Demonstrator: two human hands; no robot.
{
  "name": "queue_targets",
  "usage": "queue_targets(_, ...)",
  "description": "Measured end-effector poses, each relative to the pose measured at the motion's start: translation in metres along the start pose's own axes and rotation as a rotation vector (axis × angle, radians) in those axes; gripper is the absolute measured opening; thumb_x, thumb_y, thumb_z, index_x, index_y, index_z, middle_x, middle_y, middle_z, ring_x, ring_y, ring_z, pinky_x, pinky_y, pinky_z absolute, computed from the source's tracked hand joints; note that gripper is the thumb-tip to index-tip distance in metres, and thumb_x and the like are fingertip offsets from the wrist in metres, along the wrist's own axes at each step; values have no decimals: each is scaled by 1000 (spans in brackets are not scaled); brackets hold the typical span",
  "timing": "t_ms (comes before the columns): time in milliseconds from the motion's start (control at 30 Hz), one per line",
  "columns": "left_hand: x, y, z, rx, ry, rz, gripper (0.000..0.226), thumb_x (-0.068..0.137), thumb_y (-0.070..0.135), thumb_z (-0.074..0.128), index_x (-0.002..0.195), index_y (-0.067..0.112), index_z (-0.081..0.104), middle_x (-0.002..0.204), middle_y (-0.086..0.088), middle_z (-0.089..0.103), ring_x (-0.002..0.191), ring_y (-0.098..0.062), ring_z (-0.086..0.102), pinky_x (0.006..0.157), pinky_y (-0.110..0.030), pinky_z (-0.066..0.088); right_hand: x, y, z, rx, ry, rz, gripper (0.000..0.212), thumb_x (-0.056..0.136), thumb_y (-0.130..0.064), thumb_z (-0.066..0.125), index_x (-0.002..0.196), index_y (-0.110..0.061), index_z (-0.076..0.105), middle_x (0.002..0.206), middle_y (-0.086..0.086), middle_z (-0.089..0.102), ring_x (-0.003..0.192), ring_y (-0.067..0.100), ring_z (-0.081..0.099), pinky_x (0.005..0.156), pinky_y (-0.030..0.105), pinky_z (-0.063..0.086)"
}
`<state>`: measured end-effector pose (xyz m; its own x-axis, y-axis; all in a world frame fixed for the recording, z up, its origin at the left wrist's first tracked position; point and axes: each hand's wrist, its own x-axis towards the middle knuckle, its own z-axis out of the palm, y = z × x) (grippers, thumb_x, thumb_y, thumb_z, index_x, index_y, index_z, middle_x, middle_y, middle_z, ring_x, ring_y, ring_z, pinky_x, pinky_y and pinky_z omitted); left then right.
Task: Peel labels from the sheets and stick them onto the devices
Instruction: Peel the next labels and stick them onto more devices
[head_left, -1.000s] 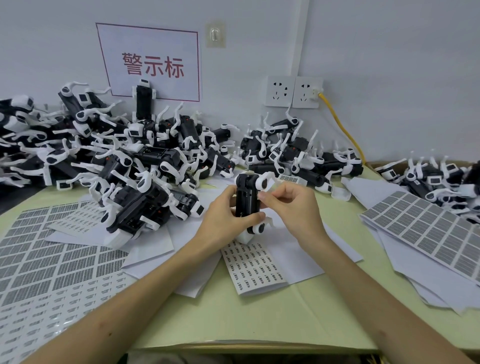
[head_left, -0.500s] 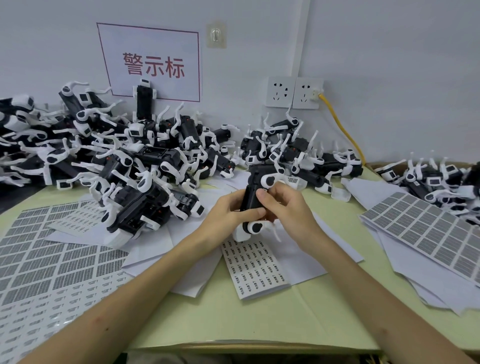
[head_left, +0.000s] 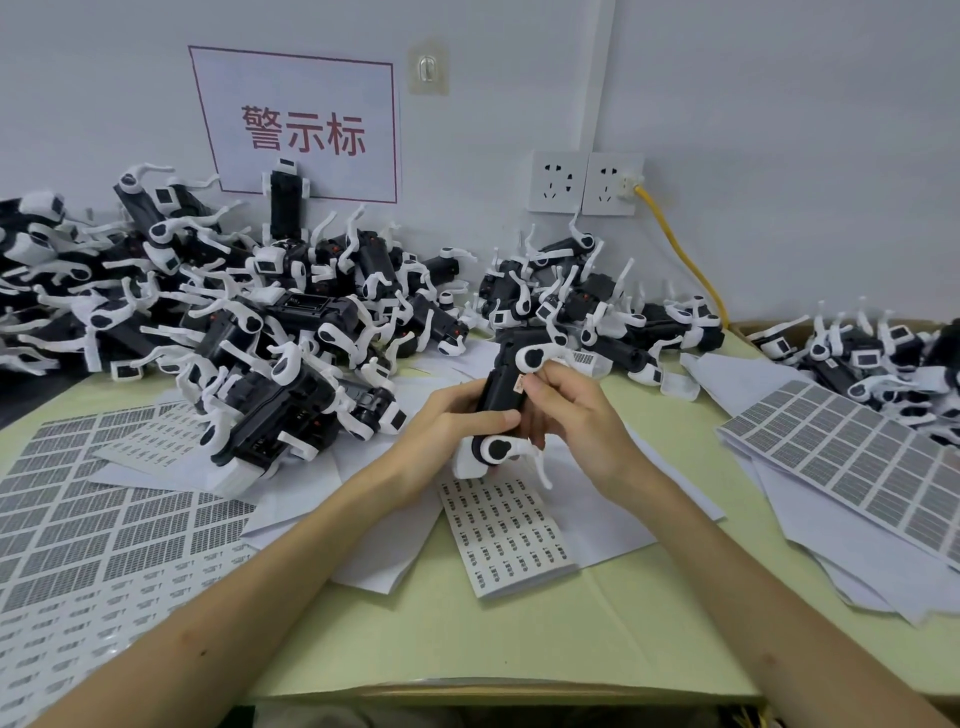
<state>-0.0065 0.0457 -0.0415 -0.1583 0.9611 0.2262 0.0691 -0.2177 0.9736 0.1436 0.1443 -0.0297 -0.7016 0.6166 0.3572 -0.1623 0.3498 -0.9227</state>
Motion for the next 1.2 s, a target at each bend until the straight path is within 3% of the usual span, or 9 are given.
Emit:
queue_targets(100, 0, 1, 2, -15, 14, 0, 11, 87, 22, 70, 97, 18, 74, 91, -11, 72, 88, -26, 66, 84, -47, 49, 0, 1, 1, 32, 14, 15, 34, 107, -9, 45, 74, -9, 49, 58, -3, 55, 55, 17, 54, 59, 32, 46)
queue_targets(267, -3, 6, 6, 29, -15, 27, 12, 91, 20, 68, 93, 29, 76, 90, 0, 76, 83, -14, 71, 74, -22, 53, 0, 2, 1, -34, 43, -23, 31, 106, -17, 53, 77, -7, 53, 57, -7, 56, 55, 14, 54, 60, 33, 47)
queue_targets(433, -1, 4, 2, -4, 24, -9, 12, 90, 24, 68, 99, 19, 75, 92, -10, 74, 87, -26, 68, 87, -47, 52, 1, 2, 0, -42, -9, 11, 28, 109, -14, 46, 85, -6, 57, 62, 3, 64, 57, 20, 57, 61, 32, 50)
queue_targets(533, 0, 6, 3, -41, 42, -77, 24, 88, 31, 70, 104, 13, 74, 95, -16, 74, 84, -29, 68, 77, -40, 55, 2, 1, -2, -23, -6, 9, 31, 109, -13, 45, 81, -5, 55, 66, 8, 63, 60, 21, 57, 62, 30, 50)
queue_targets(767, 3, 11, 3, -243, 285, -205, 62, 82, 32, 79, 130, -1, 55, 98, -15, 74, 73, -29, 70, 58, -31, 51, 9, 7, -8, -202, 245, -2, 30, 102, -15, 56, 78, 1, 62, 69, -7, 70, 64, 2, 59, 65, 14, 44)
queue_targets(900, 0, 18, -4, -279, 127, -224, 51, 88, 45, 63, 120, 6, 73, 109, -15, 78, 79, -27, 72, 58, -29, 56, 13, 4, -25, -54, 413, 67, 26, 93, -12, 59, 67, -14, 59, 65, -6, 64, 64, 11, 57, 66, 28, 44)
queue_targets(967, -1, 21, -5, -274, 35, -262, 47, 91, 50, 57, 112, 15, 81, 115, -18, 77, 79, -26, 73, 58, -29, 58, 13, -1, -34, 26, 362, 36, 9, 79, -15, 59, 76, -19, 67, 80, -8, 69, 75, 9, 62, 70, 28, 47)
queue_targets(1100, -1, 22, -4, -263, -14, -374, 67, 94, 62, 45, 128, 10, 70, 117, -24, 74, 74, -31, 71, 58, -33, 56, 15, -7, -48, 75, 24, 27, 53, 65, -23, 58, 115, -28, 74, 124, 1, 70, 119, 21, 63, 95, 40, 50)
queue_targets(1200, 0, 20, -9, -388, 44, -393, 77, 98, 72, 33, 125, 11, 73, 115, -23, 74, 73, -32, 68, 57, -34, 58, 14, -7, -52, 53, -42, 76, 42, 77, -16, 59, 116, -22, 76, 123, 15, 68, 109, 29, 65, 88, 43, 48)
